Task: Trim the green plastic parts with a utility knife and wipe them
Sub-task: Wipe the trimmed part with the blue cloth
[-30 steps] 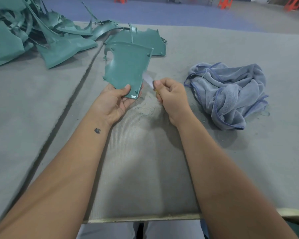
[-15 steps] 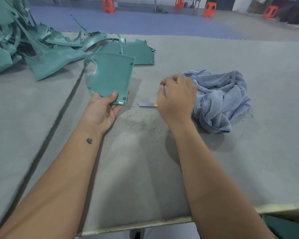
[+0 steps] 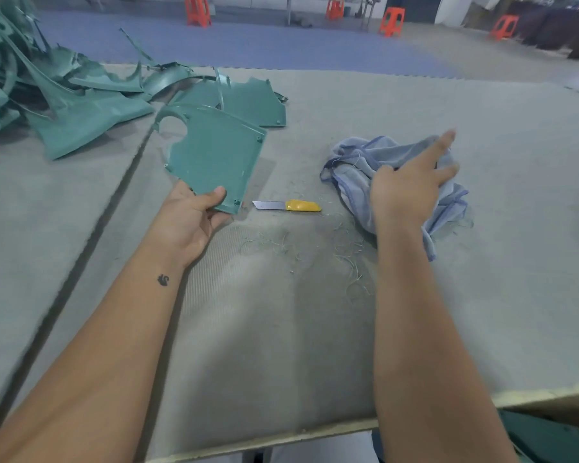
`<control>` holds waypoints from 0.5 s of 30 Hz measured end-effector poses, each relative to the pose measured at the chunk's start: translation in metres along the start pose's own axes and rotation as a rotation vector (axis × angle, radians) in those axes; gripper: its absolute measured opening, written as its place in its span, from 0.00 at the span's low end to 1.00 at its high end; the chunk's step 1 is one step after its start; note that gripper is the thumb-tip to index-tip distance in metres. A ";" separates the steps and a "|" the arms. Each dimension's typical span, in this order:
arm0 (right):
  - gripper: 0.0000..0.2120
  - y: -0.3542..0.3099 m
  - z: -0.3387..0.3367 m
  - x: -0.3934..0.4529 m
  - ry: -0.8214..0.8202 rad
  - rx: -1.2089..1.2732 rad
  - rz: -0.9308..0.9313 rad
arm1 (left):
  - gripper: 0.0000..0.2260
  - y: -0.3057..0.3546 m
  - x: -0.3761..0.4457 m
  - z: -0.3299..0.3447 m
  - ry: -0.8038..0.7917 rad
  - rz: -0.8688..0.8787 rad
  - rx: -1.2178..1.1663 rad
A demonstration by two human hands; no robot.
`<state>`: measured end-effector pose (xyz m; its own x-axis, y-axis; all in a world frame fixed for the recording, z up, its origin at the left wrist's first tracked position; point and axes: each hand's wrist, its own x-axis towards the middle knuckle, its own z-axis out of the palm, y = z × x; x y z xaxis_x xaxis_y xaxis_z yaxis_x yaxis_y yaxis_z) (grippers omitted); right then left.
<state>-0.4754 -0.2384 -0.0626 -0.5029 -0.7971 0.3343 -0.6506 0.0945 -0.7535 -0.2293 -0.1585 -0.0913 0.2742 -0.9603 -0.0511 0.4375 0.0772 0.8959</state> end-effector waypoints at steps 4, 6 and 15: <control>0.38 0.010 -0.006 0.014 -0.090 0.033 0.154 | 0.18 -0.004 0.001 0.004 -0.018 0.033 0.131; 0.24 0.009 -0.004 0.013 -0.115 -0.097 0.095 | 0.19 -0.006 0.002 0.005 -0.018 0.039 0.197; 0.18 -0.019 0.012 -0.029 -0.076 0.189 -0.406 | 0.18 -0.006 0.003 0.005 -0.010 0.047 0.147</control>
<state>-0.4414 -0.2246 -0.0648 -0.1811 -0.7891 0.5869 -0.6680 -0.3393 -0.6623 -0.2354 -0.1636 -0.0948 0.2826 -0.9592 -0.0041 0.2945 0.0827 0.9521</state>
